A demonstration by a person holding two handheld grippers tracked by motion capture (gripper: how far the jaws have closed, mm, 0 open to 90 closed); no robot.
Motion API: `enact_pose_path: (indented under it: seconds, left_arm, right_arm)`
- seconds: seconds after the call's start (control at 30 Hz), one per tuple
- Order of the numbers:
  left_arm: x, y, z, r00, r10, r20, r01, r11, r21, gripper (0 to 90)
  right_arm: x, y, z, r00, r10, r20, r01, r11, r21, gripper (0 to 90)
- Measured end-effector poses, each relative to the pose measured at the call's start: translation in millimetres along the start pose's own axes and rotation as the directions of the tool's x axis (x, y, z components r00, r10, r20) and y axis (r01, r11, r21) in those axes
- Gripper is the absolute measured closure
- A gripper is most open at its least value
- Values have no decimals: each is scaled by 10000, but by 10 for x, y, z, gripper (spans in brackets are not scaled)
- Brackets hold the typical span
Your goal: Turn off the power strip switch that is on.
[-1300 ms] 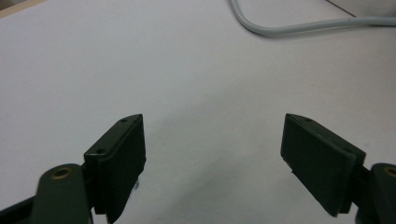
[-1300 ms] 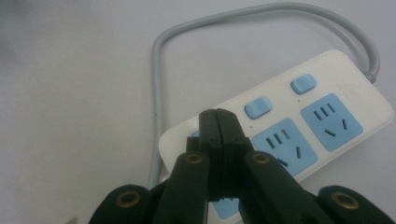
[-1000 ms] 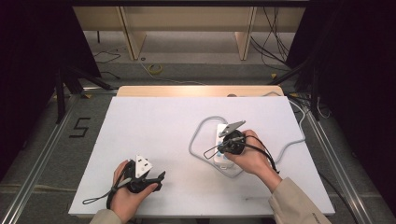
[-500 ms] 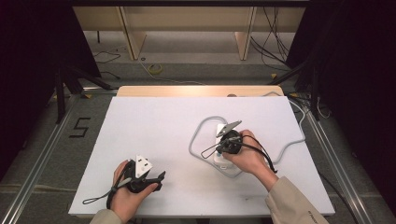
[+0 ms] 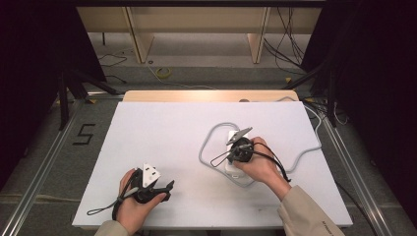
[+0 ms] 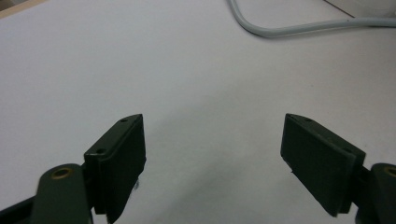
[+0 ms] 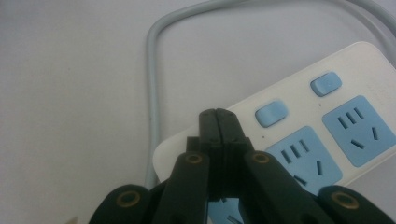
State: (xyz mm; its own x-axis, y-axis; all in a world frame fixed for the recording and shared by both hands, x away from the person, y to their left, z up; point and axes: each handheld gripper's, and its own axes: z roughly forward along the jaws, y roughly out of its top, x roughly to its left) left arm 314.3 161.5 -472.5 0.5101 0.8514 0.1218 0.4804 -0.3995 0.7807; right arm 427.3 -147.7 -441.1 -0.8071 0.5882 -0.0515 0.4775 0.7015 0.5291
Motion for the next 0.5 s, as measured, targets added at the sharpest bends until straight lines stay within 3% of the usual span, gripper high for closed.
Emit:
enact_pose_path:
  seconds: [0.5]
  left_arm:
    - [1, 1, 2, 10000, -5, 12, 5, 10000, -14, 220]
  right_arm:
    - [15, 26, 30, 10000, -65, -10, 66, 9998, 188, 900]
